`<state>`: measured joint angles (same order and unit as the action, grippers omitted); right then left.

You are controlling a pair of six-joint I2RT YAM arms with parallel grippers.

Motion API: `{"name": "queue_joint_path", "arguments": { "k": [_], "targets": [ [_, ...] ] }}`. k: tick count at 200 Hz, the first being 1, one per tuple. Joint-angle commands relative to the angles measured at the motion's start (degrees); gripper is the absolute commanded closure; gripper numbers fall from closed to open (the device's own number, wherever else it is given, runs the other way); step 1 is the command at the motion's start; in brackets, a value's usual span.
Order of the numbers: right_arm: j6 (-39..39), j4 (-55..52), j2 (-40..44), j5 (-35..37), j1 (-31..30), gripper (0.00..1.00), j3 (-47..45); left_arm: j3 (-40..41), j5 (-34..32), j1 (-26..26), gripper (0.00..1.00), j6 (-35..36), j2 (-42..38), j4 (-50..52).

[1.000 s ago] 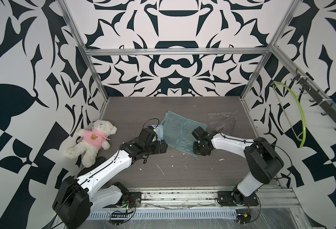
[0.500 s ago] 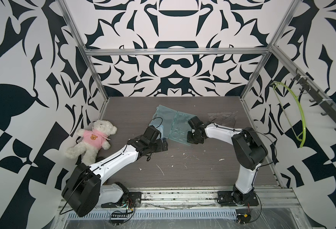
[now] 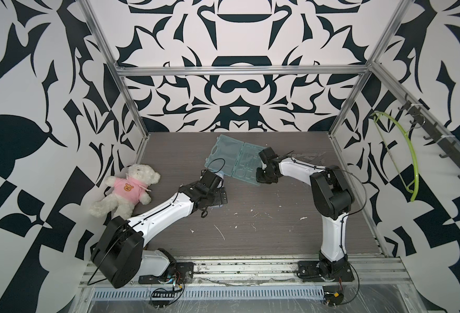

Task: Open the ruler set and take out the ruler
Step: Move the ruler set box to the center of the board.

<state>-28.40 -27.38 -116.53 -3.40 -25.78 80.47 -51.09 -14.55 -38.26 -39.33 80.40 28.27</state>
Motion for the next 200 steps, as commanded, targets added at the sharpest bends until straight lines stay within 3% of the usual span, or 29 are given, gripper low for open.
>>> {"name": "queue_joint_path", "arguments": {
  "k": [1, 39, 94, 136, 161, 200],
  "targets": [
    [1.49, -2.48, 2.80, 0.68, 0.20, 0.68, -2.45, -3.33, -5.77, -0.06, 0.01, 2.58, 4.46, 4.45],
    [1.86, -0.48, 9.90, -2.51, 0.20, 0.52, -7.28, -7.03, -5.99, 0.03, 0.01, 4.10, 11.32, 1.22],
    [1.20, 3.48, 20.94, -6.30, 0.20, 0.45, -15.73, -15.47, -12.33, 0.33, 0.01, 8.03, 20.81, 5.35],
    [3.01, 4.48, 23.01, -7.24, 0.22, 0.39, -17.23, -18.58, -13.88, 1.38, 0.01, 10.77, 24.92, 7.25],
    [3.62, 4.90, 22.44, -8.40, 0.20, 0.37, -17.25, -18.58, -13.03, 2.84, 0.01, 12.80, 25.29, 6.46],
    [3.73, 5.31, 22.02, -9.14, 0.20, 0.37, -17.54, -16.31, -5.88, 5.80, 0.01, 16.20, 24.54, 1.79]
  ]
}}
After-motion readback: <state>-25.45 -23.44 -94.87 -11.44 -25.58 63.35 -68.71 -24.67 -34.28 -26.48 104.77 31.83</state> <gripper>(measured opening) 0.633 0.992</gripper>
